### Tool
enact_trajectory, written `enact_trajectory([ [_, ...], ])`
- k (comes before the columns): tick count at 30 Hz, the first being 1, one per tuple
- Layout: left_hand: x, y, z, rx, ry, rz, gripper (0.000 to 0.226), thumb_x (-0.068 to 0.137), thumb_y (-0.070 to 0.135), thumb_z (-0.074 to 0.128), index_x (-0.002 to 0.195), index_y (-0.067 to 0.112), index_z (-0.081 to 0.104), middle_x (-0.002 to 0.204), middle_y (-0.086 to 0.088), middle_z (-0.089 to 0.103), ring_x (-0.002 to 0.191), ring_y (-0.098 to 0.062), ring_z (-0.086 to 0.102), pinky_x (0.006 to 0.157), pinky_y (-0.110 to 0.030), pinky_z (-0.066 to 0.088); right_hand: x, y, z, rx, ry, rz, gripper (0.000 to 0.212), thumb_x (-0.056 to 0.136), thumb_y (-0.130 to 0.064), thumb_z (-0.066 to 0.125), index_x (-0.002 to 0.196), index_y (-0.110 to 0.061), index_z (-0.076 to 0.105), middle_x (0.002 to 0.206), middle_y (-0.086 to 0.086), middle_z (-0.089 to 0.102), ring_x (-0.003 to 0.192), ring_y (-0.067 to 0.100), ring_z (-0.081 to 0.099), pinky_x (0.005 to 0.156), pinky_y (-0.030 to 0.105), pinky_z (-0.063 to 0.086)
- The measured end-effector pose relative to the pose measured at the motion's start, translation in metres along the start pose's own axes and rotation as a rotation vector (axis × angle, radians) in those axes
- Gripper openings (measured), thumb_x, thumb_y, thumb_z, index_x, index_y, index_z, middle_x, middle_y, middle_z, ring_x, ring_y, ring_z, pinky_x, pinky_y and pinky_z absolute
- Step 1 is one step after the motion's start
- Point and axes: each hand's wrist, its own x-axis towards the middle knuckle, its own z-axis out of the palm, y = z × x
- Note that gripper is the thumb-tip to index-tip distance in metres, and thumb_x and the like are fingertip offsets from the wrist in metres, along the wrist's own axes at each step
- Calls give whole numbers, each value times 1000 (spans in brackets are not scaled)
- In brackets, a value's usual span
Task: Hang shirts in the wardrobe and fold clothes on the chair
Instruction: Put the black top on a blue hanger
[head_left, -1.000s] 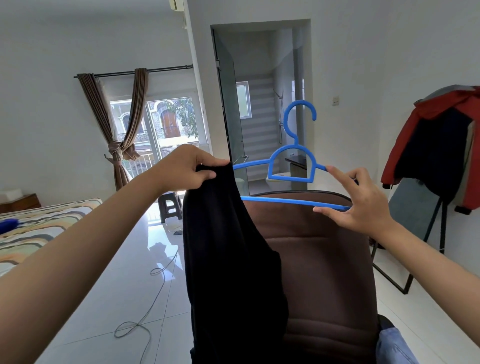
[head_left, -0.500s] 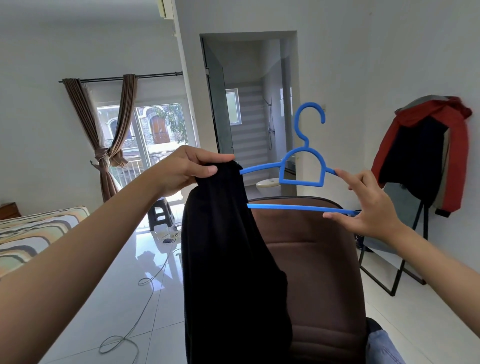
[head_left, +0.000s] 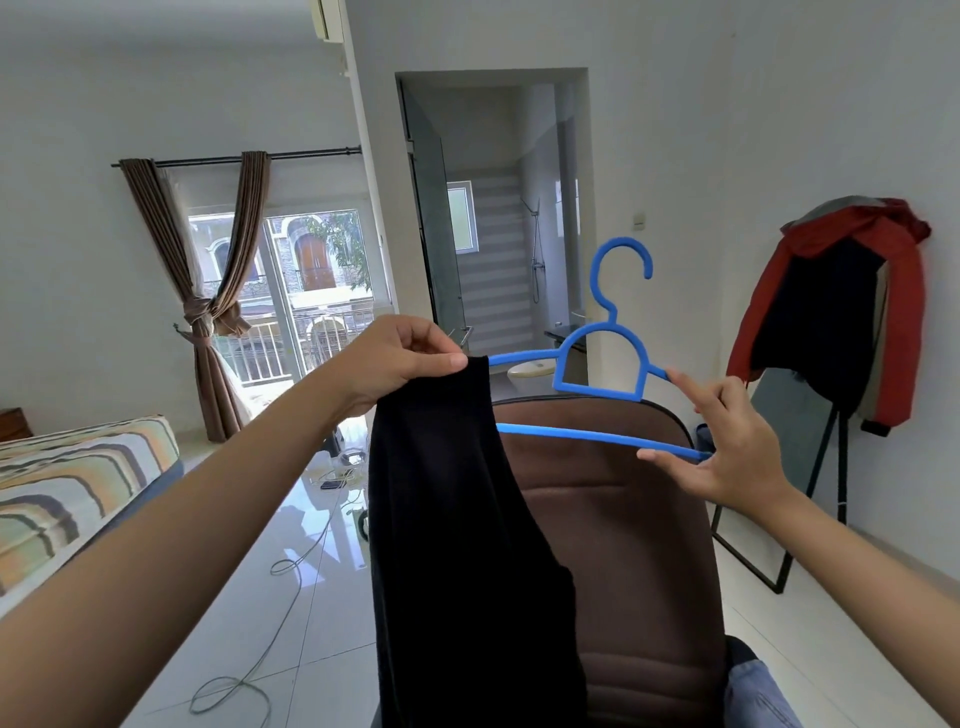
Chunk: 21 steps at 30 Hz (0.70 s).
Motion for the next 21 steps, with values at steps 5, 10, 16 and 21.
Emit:
enact_trajectory([
  [5, 0, 3, -20, 25, -189, -21, 19, 78, 20, 66, 96, 18, 72, 99, -19, 63, 89, -25, 61, 81, -32, 51, 2, 3, -1, -7, 32, 23, 85, 70, -69, 61, 137, -19, 44, 85, 5, 43, 64, 16, 43, 45, 26, 46],
  [10, -3, -2, -41, 67, -405, -74, 38, 79, 23, 68, 117, 25, 66, 123, -16, 62, 116, -41, 55, 102, -51, 42, 2, 3, -3, -12, 31, 5, 85, 69, -66, 63, 136, -18, 44, 85, 3, 41, 64, 13, 39, 47, 20, 40],
  [16, -2, 5, -33, 337, -164, 28, 35, 89, -7, 56, 104, 22, 72, 65, 14, 67, 52, -7, 43, 55, -26, 37, 6, 2, 0, -29, 32, -10, 85, 69, -66, 63, 136, -17, 45, 83, 6, 43, 63, 12, 36, 48, 19, 38],
  [21, -6, 4, -34, 264, -106, 34, 28, 82, -1, 67, 103, 18, 74, 98, -10, 73, 98, -34, 66, 98, -46, 48, 4, 4, -3, -43, 20, -4, 87, 70, -68, 61, 138, -18, 43, 84, 8, 44, 62, 13, 38, 48, 21, 41],
])
